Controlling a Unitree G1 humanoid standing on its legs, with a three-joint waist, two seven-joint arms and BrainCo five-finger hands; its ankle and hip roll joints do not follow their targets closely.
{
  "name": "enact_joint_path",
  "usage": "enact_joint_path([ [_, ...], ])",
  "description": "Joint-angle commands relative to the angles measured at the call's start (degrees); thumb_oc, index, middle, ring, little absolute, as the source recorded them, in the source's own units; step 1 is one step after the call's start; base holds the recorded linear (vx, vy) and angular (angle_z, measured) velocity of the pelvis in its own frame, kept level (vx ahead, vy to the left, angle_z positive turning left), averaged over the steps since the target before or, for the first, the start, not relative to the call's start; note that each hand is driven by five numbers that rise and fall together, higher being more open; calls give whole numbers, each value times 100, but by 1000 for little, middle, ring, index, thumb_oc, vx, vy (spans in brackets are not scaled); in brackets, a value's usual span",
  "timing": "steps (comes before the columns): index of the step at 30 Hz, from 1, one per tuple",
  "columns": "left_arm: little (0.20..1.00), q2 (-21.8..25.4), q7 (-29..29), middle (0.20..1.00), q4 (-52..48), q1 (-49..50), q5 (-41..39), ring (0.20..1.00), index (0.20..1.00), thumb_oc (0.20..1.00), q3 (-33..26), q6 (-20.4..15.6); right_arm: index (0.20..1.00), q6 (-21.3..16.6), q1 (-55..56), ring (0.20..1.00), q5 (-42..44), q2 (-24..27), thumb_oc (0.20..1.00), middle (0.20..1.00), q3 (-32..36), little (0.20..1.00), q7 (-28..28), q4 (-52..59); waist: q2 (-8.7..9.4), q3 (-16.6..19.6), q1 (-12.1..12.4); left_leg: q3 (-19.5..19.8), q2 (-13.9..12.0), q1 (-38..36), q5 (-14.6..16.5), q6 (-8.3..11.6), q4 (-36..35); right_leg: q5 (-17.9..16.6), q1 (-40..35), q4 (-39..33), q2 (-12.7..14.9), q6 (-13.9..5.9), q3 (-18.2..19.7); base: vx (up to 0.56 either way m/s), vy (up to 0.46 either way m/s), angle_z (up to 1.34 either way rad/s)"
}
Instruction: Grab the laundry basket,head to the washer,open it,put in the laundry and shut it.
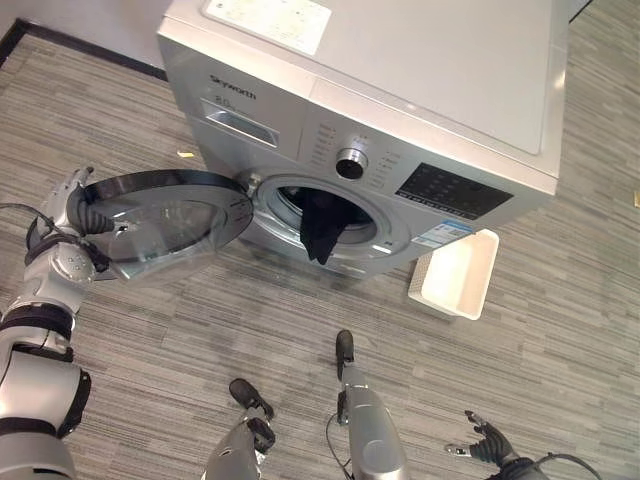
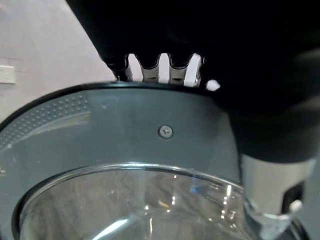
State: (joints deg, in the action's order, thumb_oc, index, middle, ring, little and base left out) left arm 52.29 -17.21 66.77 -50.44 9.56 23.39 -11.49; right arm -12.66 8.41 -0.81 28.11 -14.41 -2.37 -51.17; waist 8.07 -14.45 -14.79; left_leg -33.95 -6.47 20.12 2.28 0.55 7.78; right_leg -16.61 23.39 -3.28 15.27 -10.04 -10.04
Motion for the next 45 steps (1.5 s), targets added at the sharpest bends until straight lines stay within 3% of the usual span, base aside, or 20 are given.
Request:
enact_joint_path([
  [1, 1000, 352, -110, 1000, 414, -502, 395, 1000, 1000, 1000, 176, 195, 1000, -86, -266, 1000, 331, 299, 1000, 1000, 127, 1000, -26, 1, 12, -89, 18, 544, -360, 129, -81, 644, 199, -606, 86, 54, 216, -496, 113, 0, -38, 4],
  [4, 1000, 314, 101, 1000, 697, -602, 636, 1000, 1000, 1000, 370, 370, 1000, -62, -345, 1000, 459, 275, 1000, 1000, 122, 1000, -28, -23, 23, -80, -15, 580, -386, 245, -80, 650, 257, -631, 173, 55, 190, -496, 137, 14, -51, -1],
  [9, 1000, -23, 1671, 1000, 609, -291, 667, 1000, 1000, 1000, 679, 389, 1000, 200, -454, 1000, 314, 272, 1000, 1000, 91, 1000, 173, -424, -147, 7, 138, 643, -398, 187, -72, 665, 268, -610, 118, 21, 210, -496, 195, 45, -26, -2],
  [11, 1000, -34, 2243, 1000, -711, 436, 298, 1000, 1000, 1000, 712, 332, 1000, 246, -371, 1000, 325, 270, 1000, 1000, 247, 1000, 292, -382, -273, 84, 267, 661, -357, -75, -95, 666, 169, -500, -81, 17, 227, -496, 217, 104, -33, -1],
  [12, 1000, 185, 2585, 1000, -1606, 885, 108, 1000, 1000, 1000, 760, 269, 1000, 266, -304, 1000, 337, 282, 1000, 1000, 359, 1000, 355, -337, -333, 119, 318, 664, -334, -218, -125, 674, 67, -469, -186, 2, 230, -496, 201, 45, -11, -1],
  [13, 1000, 222, 2613, 1000, -1688, 957, 95, 1000, 1000, 1000, 713, 307, 1000, 270, -288, 1000, 335, 288, 1000, 1000, 346, 1000, 359, -325, -328, 121, 310, 658, -331, -246, -133, 677, 46, -468, -204, -3, 228, -496, 204, 97, -14, -2],
  [15, 1000, 770, 3244, 1000, -3908, 2370, -675, 1000, 1000, 1000, 462, 217, 1000, 285, -135, 1000, 299, 187, 1000, 1000, 599, 1000, 525, -439, -481, 233, 477, 668, -258, -687, -242, 710, -255, -363, -500, -29, 226, -485, 152, 123, -30, -3],
  [17, 1000, 993, 3505, 1000, -4963, 3157, -1308, 1000, 1000, 1000, 177, 211, 1000, 278, -44, 1000, 207, 149, 1000, 1000, 663, 1000, 601, -508, -546, 299, 514, 684, -228, -944, -319, 729, -446, -217, -656, -45, 200, -462, 145, 90, -39, 0],
  [19, 1000, 865, 3706, 1000, -5816, 3803, -2222, 1000, 1000, 1000, 28, 180, 1000, 265, 3, 1000, 134, 66, 1000, 1000, 637, 1000, 634, -703, -608, 398, 533, 695, -217, -1204, -415, 763, -624, -87, -836, -77, 155, -435, 155, 75, -48, -2],
  [20, 1000, 879, 3714, 1000, -5857, 3864, -2235, 1000, 1000, 1000, -25, 198, 1000, 258, 0, 1000, 134, 72, 1000, 1000, 618, 1000, 634, -710, -607, 394, 517, 692, -214, -1230, -426, 766, -648, -85, -854, -81, 152, -435, 155, -13, -90, -4],
  [21, 1000, 788, 3938, 1000, -6486, 4040, -2832, 1000, 1000, 1000, 148, 159, 1000, 234, -1, 1000, 64, 58, 1000, 1000, 550, 1000, 646, -851, -595, 478, 457, 579, -215, -1335, -625, 736, -734, -33, -883, -60, 126, -349, 156, -9, -101, 0],
  [26, 1000, -2, 3973, 1000, -6907, 3772, -3717, 1000, 1000, 1000, 891, 227, 1000, 206, 9, 1000, 31, 29, 1000, 1000, 377, 1000, 620, -976, -659, 608, 299, 520, -299, -1623, -701, 780, -847, 224, -1051, -25, -19, -263, 237, 33, -86, 0],
  [29, 1000, -1129, 3964, 1000, -6667, 3190, -4009, 1000, 1000, 1000, 1782, 375, 1000, 218, -41, 1000, -119, 81, 1000, 1000, 203, 1000, 527, -1118, -728, 721, 127, 424, -368, -1784, -744, 810, -921, 301, -1126, -75, -140, -217, 354, 41, -90, 1],
  [30, 1000, -1147, 3963, 1000, -6649, 3171, -4007, 1000, 1000, 1000, 1799, 368, 1000, 216, -36, 1000, -121, 84, 1000, 1000, 217, 1000, 526, -1119, -736, 719, 139, 423, -369, -1786, -746, 812, -925, 301, -1125, -75, -143, -216, 354, 19, -70, -19],
  [31, 1000, -1919, 3749, 1000, -6368, 2936, -3754, 1000, 1000, 1000, 1961, 388, 1000, 250, -134, 1000, -184, 51, 1000, 1000, 175, 1000, 438, -1252, -753, 766, 78, 381, -387, -1827, -773, 812, -987, 328, -1122, -99, -181, -210, 389, 9, -63, -27],
  [32, 1000, -2244, 3687, 1000, -6202, 2818, -3748, 1000, 1000, 1000, 2023, 390, 1000, 252, -135, 1000, -207, 38, 1000, 1000, 150, 1000, 407, -1218, -768, 777, 38, 345, -397, -1844, -795, 817, -1021, 327, -1106, -109, -197, -205, 409, 9, -63, -26],
  [35, 1000, -2655, 3492, 1000, -5939, 2652, -3592, 1000, 1000, 1000, 1907, 306, 1000, 263, -130, 1000, -147, 52, 1000, 1000, 242, 1000, 306, -1102, -818, 804, -13, 297, -433, -1874, -855, 835, -1095, 339, -1083, -125, -246, -191, 444, 7, -46, -16],
  [40, 1000, -2661, 3492, 1000, -5935, 2651, -3591, 1000, 1000, 1000, 1908, 303, 1000, 266, -126, 1000, -146, 56, 1000, 1000, 244, 1000, 306, -1098, -822, 804, -10, 295, -433, -1877, -858, 836, -1099, 339, -1083, -125, -248, -190, 446, 1, -19, -8],
  [42, 1000, -2315, 3254, 1000, -5513, 3787, -3541, 1000, 1000, 1000, 796, 241, 1000, 295, -80, 1000, -74, -41, 1000, 1000, 484, 1000, 236, -1333, -901, 837, 185, 279, -507, -1945, -964, 885, -1180, 361, -1142, -164, -295, -152, 415, 10, -102, -10],
  [45, 1000, -2158, 3217, 1000, -5122, 4373, -3565, 1000, 1000, 1000, 364, 264, 1000, 296, -87, 1000, -71, -81, 1000, 1000, 531, 1000, 263, -1413, -927, 866, 261, 293, -514, -1973, -983, 894, -1184, 373, -1192, -168, -303, -142, 390, 10, -18, -5],
])
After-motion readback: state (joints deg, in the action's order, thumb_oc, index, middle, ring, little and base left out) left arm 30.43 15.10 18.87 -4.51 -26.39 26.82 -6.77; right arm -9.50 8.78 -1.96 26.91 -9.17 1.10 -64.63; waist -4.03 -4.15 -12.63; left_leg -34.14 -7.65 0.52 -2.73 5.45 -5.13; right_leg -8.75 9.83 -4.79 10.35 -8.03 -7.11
